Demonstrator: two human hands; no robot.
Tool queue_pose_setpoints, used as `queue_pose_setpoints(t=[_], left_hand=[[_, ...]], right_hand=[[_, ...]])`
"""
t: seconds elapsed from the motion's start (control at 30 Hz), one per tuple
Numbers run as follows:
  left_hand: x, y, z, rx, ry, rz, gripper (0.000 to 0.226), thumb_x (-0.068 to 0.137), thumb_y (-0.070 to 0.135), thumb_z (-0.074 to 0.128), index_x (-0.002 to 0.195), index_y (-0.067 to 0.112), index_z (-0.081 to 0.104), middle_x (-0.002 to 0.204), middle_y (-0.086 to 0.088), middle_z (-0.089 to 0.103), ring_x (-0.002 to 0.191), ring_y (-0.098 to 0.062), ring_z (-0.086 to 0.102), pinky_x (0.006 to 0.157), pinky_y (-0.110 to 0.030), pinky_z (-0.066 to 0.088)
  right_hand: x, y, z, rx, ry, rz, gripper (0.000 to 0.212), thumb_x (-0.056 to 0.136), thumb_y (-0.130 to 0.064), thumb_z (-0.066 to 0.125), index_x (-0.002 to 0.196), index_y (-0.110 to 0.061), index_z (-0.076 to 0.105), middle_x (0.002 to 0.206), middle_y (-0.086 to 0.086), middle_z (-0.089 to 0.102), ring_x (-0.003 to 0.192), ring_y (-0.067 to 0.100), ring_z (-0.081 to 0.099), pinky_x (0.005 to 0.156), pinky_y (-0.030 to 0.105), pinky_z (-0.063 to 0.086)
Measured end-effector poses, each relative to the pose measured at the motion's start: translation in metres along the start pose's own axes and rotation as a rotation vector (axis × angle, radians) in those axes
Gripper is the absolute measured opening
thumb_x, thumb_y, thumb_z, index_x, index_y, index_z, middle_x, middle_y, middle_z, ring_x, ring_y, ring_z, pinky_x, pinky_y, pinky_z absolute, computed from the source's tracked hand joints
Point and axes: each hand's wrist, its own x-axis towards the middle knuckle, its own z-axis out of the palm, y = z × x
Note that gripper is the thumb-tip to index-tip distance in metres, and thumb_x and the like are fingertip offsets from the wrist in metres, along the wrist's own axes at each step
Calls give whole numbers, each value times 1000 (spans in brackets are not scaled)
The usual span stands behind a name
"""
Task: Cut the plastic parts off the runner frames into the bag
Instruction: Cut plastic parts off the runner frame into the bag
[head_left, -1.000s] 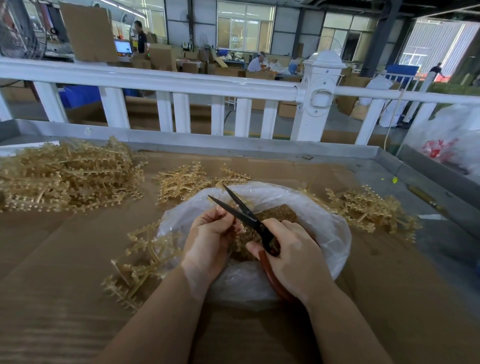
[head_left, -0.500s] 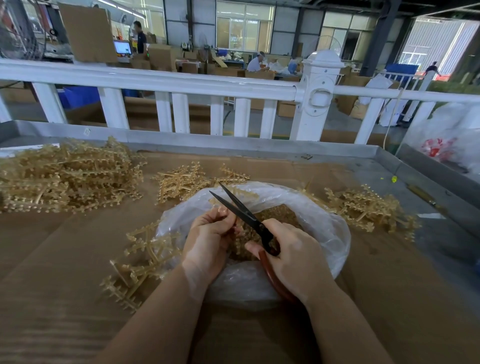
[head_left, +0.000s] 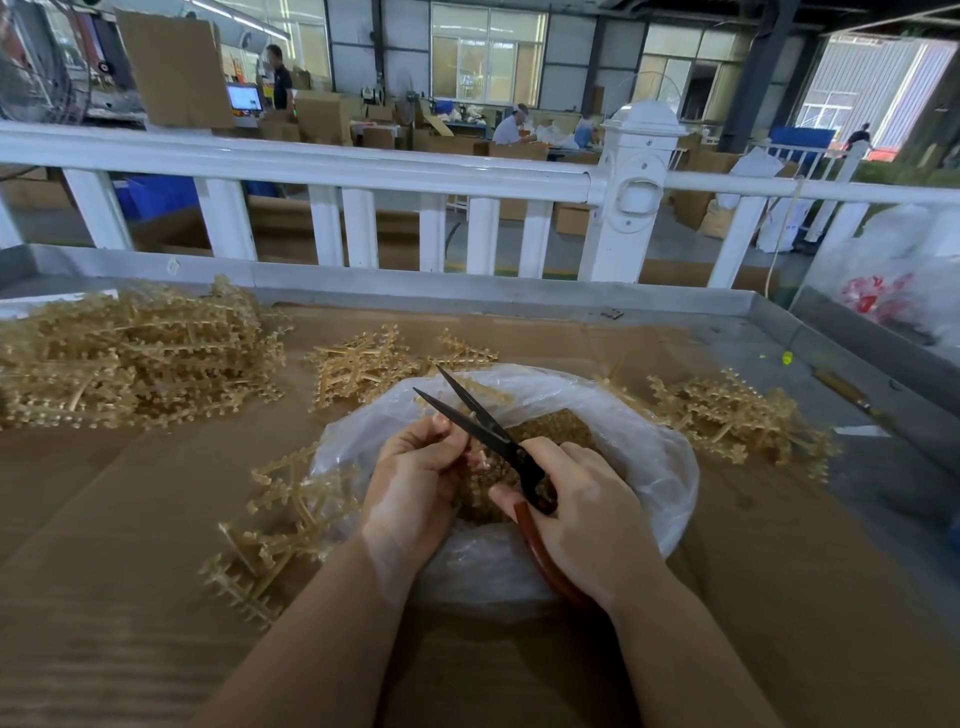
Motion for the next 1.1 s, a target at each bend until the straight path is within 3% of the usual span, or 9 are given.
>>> queue_pose_setpoints(t=[0.3, 0.4, 0.53, 0.77, 0.97, 1.1], left_hand=[[3, -3, 0, 17, 14, 37, 36, 87, -13, 45, 63, 7, 62, 55, -4, 59, 49, -11, 57, 49, -19, 51], [3, -5, -2, 2, 1, 51, 26, 84, -12, 49, 67, 6, 60, 58, -4, 60, 51, -11, 57, 51, -20, 51], [5, -5, -3, 9, -49, 51, 19, 70, -1, 58, 59, 12, 66, 62, -5, 60, 55, -12, 57, 57, -21, 53], [5, -5, -3, 32, -60, 37, 15, 67, 1, 59, 56, 12, 62, 62, -7, 59, 56, -15, 58, 57, -24, 55], [4, -4, -2, 23, -90, 19, 16, 68, 2, 59, 57, 12, 61, 68, -8, 58, 64, -18, 57, 68, -29, 54], [2, -3, 0, -2, -77, 6, 14, 69, 0, 57, 63, 10, 67, 70, -9, 66, 64, -19, 66, 59, -28, 57]], right_hand=[[0, 1, -1, -28, -7, 3, 36, 84, -52, 59, 108, -25, 62, 88, -9, 63, 83, 8, 55, 72, 17, 40], [0, 1, 0, -55, -19, 11, 39, 84, -55, 54, 110, -27, 60, 90, -9, 62, 85, 9, 54, 73, 18, 41], [1, 1, 0, -15, -11, 24, 38, 84, -56, 53, 108, -27, 60, 89, -10, 61, 85, 8, 54, 72, 19, 40], [2, -1, -2, 1, -3, 14, 31, 84, -50, 59, 101, -25, 61, 78, -14, 53, 73, 7, 50, 66, 19, 37], [3, 0, -4, 1, -22, 3, 33, 85, -51, 57, 99, -22, 61, 78, -7, 60, 72, 11, 56, 64, 18, 38], [3, 0, -4, 23, -5, 12, 37, 83, -55, 55, 99, -21, 62, 79, -8, 62, 72, 10, 57, 63, 19, 41]])
